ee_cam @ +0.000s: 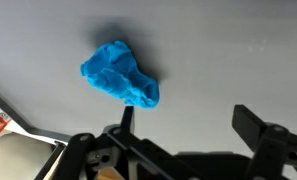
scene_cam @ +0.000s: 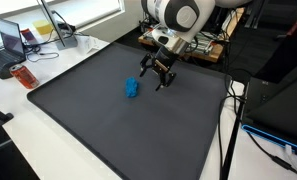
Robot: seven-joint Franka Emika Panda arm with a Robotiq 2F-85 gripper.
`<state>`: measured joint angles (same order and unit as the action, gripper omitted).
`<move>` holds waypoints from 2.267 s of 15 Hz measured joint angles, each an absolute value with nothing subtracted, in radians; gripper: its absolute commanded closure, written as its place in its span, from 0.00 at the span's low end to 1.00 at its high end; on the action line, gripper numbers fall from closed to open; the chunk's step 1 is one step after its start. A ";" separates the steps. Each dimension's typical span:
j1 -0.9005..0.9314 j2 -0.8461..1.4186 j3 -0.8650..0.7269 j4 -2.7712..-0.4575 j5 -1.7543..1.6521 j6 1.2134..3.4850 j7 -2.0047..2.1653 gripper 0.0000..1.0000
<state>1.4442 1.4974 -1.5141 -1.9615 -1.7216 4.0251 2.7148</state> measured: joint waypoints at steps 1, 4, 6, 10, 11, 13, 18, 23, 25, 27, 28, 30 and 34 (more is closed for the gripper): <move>1.445 1.497 -1.514 -1.962 -1.721 4.025 2.715 0.00; 1.450 1.497 -1.515 -1.962 -1.721 4.026 2.714 0.00; 1.453 1.497 -1.522 -1.959 -1.730 4.042 2.714 0.00; 1.452 1.497 -1.576 -1.941 -1.792 4.114 2.713 0.00; 1.449 1.497 -1.593 -1.929 -1.813 4.137 2.713 0.00; 1.439 1.497 -1.622 -1.893 -1.855 4.181 2.713 0.00; 1.367 1.478 -1.613 -1.753 -1.955 4.220 2.712 0.00; 1.225 1.405 -1.517 -1.556 -2.126 4.211 2.715 0.00; 1.163 1.357 -1.471 -1.480 -2.198 4.218 2.712 0.00; 1.097 1.283 -1.387 -1.401 -2.301 4.220 2.710 0.00; 1.064 1.249 -1.345 -1.366 -2.355 4.219 2.709 0.00; 0.996 1.179 -1.244 -1.311 -2.445 4.219 2.705 0.00; 0.876 1.084 -1.087 -1.256 -2.521 4.217 2.655 0.00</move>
<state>0.8761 1.0844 -1.0866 -1.2561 -2.5215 4.2172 2.6552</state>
